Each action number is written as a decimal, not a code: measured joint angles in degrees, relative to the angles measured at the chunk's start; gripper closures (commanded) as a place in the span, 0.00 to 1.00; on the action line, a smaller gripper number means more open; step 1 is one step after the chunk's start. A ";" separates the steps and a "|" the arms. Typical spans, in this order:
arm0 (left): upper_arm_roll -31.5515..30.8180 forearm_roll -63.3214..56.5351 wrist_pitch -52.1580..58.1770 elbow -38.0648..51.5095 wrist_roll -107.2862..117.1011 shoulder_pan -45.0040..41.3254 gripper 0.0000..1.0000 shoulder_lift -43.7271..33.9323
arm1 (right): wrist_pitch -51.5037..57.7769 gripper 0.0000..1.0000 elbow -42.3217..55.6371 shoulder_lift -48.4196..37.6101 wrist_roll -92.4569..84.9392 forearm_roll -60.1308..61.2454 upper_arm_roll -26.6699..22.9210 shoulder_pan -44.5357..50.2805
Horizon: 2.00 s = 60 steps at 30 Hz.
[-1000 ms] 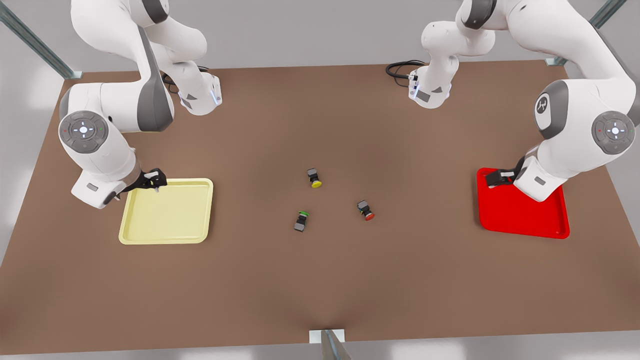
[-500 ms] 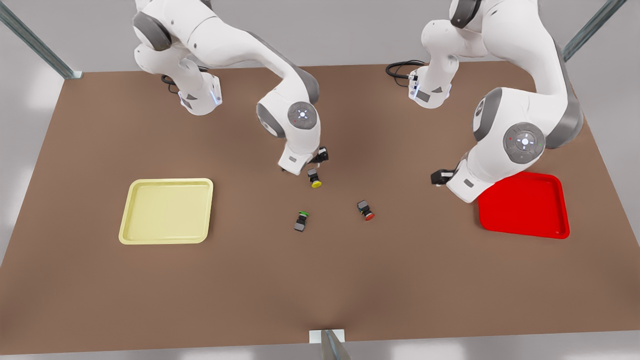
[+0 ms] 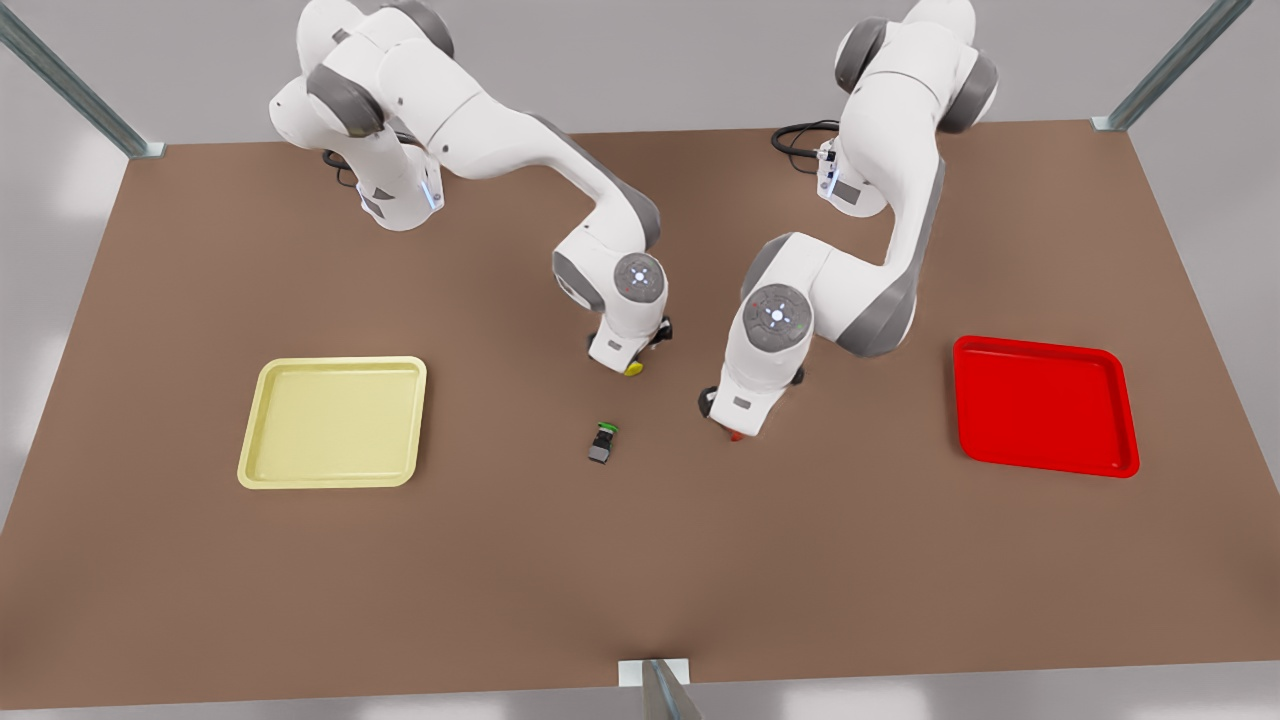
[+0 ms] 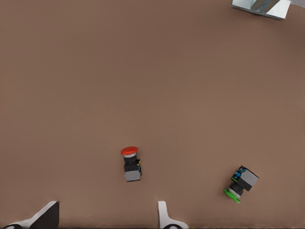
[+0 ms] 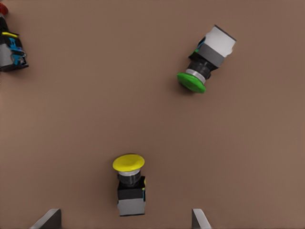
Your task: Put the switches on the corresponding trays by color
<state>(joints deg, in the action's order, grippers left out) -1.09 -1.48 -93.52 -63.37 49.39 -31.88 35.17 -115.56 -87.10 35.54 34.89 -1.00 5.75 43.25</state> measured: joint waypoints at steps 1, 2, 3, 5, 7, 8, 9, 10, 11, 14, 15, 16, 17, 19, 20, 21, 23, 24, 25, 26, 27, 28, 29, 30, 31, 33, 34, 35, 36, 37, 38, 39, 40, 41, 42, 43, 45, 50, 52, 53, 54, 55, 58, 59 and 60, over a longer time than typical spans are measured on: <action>0.06 0.35 -0.08 -0.18 -0.28 -0.94 0.00 -0.05 | -0.34 0.00 -0.05 0.49 0.00 -0.13 0.00 0.00; 0.12 1.07 -2.04 -0.85 -0.70 -0.74 0.00 0.10 | -2.43 0.00 -1.80 0.46 0.00 -0.14 -0.01 0.00; 0.13 1.94 -4.02 -2.01 -0.79 -0.73 0.00 0.17 | -5.85 0.00 -4.46 -0.01 0.00 -0.22 0.01 -0.02; 0.13 3.61 -6.38 -2.16 -0.97 -1.72 0.00 1.68 | -10.30 0.00 -8.69 -1.23 -0.52 -0.31 0.05 -0.10; 0.21 4.51 -7.60 -1.54 -0.97 -4.44 0.00 3.93 | -13.56 0.00 -11.77 -1.96 -0.70 -0.40 0.05 -0.10; 0.22 4.80 -7.93 -1.33 -1.04 -4.58 0.00 4.35 | -15.18 0.00 -13.11 -2.27 -0.94 -0.40 0.05 -0.10; 0.21 5.02 -9.57 -1.68 -1.05 -5.03 0.00 4.98 | -16.03 0.00 -13.92 -2.40 -1.30 -0.41 0.05 -0.10; 0.21 5.19 -10.58 -1.75 -1.05 -5.21 0.00 5.74 | -16.23 0.00 -14.26 -2.40 -1.32 -0.47 0.05 -0.10; 0.22 5.30 -11.62 -1.93 -1.14 -5.21 0.00 6.58 | -16.28 0.00 -14.59 -2.33 -1.32 -0.46 0.05 -0.08; 0.22 5.34 -16.84 -4.83 -1.43 -5.04 0.00 7.43 | -20.76 0.00 -17.92 -2.67 -1.32 -0.46 0.13 -0.02; 0.22 5.32 -16.96 -5.09 -2.58 -4.95 0.00 7.85 | -20.76 0.00 -17.92 -2.59 -1.32 -0.40 0.14 -0.05; 0.22 5.30 -17.42 -5.46 -2.72 -4.95 0.00 8.36 | -20.76 0.00 -17.84 -2.50 -1.32 -0.40 0.14 -0.01; 0.22 5.28 -19.07 -6.74 -2.72 -4.97 0.00 8.39 | -20.76 0.00 -17.84 -2.42 -1.32 -0.40 0.14 -0.01; 0.30 5.17 -21.43 -9.33 -2.73 -4.95 0.00 8.28 | -20.85 0.00 -17.63 -1.92 -1.24 -0.41 0.14 0.81; 0.29 4.83 -22.62 -10.72 -2.73 -5.04 0.00 8.26 | -20.85 0.00 -17.45 -1.80 -1.23 -0.35 0.14 1.13; 0.30 4.54 -24.35 -12.21 -2.73 -5.04 0.00 8.34 | -20.85 0.00 -17.33 -1.56 -1.23 -0.40 0.14 1.22; 0.25 4.11 -27.19 -14.76 -2.81 -4.83 0.00 8.35 | -21.89 0.00 -17.31 -1.05 -1.15 -0.31 0.14 1.67; 0.22 3.97 -29.67 -16.70 -2.81 -4.76 0.00 8.35 | -21.98 0.00 -17.31 -0.84 -1.14 -0.31 0.14 1.71; 0.22 3.88 -30.67 -17.53 -2.60 -4.74 0.00 8.34 | -21.97 0.00 -17.31 -0.74 -1.14 -0.31 0.14 1.70; 0.22 3.91 -30.71 -18.00 -2.32 -4.58 0.00 8.26 | -21.99 0.00 -17.24 -0.50 -1.15 -0.31 0.14 1.75; 0.13 4.14 -31.58 -19.57 -2.06 -4.13 0.00 8.05 | -21.99 0.00 -17.23 -0.29 -1.14 -0.31 0.14 1.74; 0.13 4.95 -32.30 -21.16 -1.87 -3.45 0.00 7.76 | -21.99 0.00 -17.23 -0.05 -1.14 -0.31 0.09 1.76; 0.21 6.10 -32.34 -21.69 -1.47 -2.83 0.00 7.64 | -21.99 0.00 -17.23 0.33 -1.19 -0.31 0.13 1.75; 0.22 7.41 -32.34 -22.03 -1.33 -2.41 0.00 7.64 | -22.08 0.00 -17.28 0.62 -1.23 -0.31 0.08 1.76; 0.22 8.70 -32.52 -22.42 1.00 -2.27 0.00 7.57 | -22.08 0.00 -17.39 0.67 -1.23 -0.31 0.05 1.74; 0.33 10.54 -33.00 -24.42 5.61 -1.86 0.00 6.09 | -22.08 0.00 -17.66 0.50 -1.23 -0.40 0.05 1.75; 0.67 11.14 -32.73 -25.76 5.23 -1.25 0.00 4.65 | -22.08 0.00 -17.67 0.58 -1.23 -0.40 0.05 1.67; 0.74 11.57 -32.44 -26.25 2.96 -0.47 0.00 3.84 | -22.03 0.00 -17.71 0.65 -1.23 -0.33 0.05 1.66; 0.74 11.85 -32.24 -26.73 -1.00 -0.01 0.00 3.20 | -22.05 0.00 -17.75 0.72 -1.23 -0.31 0.00 1.67; 0.74 12.06 -32.32 -27.24 -4.54 0.98 0.00 3.16 | -21.99 0.00 -17.75 0.84 -1.18 -0.31 -0.03 1.66; 0.75 12.23 -33.26 -28.61 -5.19 1.88 0.00 3.01 | -21.99 0.00 -17.75 0.85 -1.14 -0.31 -0.02 1.67; 0.66 12.33 -36.11 -31.37 -5.61 2.11 0.00 2.12 | -21.91 0.00 -17.75 0.93 -1.14 -0.31 -0.04 1.66; 0.59 12.40 -37.85 -33.32 -5.67 2.49 0.00 1.52 | -21.91 0.00 -17.75 1.18 -1.11 -0.31 -0.03 1.66; 0.57 12.44 -38.05 -34.05 -5.79 2.65 0.00 1.07 | -21.90 0.00 -17.75 1.20 -1.11 -0.31 -0.03 1.66; 0.50 12.47 -38.06 -34.15 -5.80 3.00 0.00 0.97 | -21.90 0.00 -17.75 1.28 -1.09 -0.31 -0.01 1.67; 0.48 12.50 -38.23 -34.94 -5.80 3.17 0.00 0.44 | -21.90 0.00 -17.75 1.29 -1.06 -0.31 0.04 1.66; 0.39 12.53 -38.41 -36.37 -5.80 3.66 0.00 -0.78 | -21.90 0.00 -17.81 1.67 -0.97 -0.31 0.05 1.66; 0.39 12.82 -39.33 -36.64 -3.85 3.14 0.00 -0.30 | -21.64 0.00 -17.76 1.90 -0.86 -0.31 -0.02 1.66; 0.39 13.41 -40.20 -36.56 3.64 3.01 0.00 -0.19 | -21.56 0.20 -17.75 1.90 -0.80 -0.31 0.04 1.66; 0.39 13.66 -40.33 -36.83 5.04 3.25 0.00 -0.27 | -21.48 0.20 -17.75 1.90 -0.79 -0.31 0.03 1.56; 0.39 13.81 -41.21 -37.91 4.22 3.58 0.00 -0.51 | -21.47 0.20 -17.75 1.85 -0.79 -0.31 0.04 1.57; 0.39 13.86 -41.39 -39.21 -1.98 3.74 0.00 -0.90 | -21.46 0.21 -17.75 1.89 -0.79 -0.31 0.04 1.57; 0.40 13.86 -42.23 -43.26 -20.65 5.42 0.01 -3.56 | -21.46 0.26 -17.74 1.82 -0.70 -0.31 0.05 1.57; 0.39 13.84 -42.27 -43.74 -21.33 5.51 0.01 -4.11 | -21.46 0.30 -17.70 1.82 -0.70 -0.31 0.05 1.57; 0.39 13.85 -42.27 -43.82 -21.29 5.51 0.01 -4.14 | -21.46 0.33 -17.75 1.81 -0.68 -0.31 0.05 1.57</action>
<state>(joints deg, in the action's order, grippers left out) -0.70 12.37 -135.79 -107.19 28.11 -26.37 31.03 -137.02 -104.85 37.36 34.21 -1.32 5.80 44.82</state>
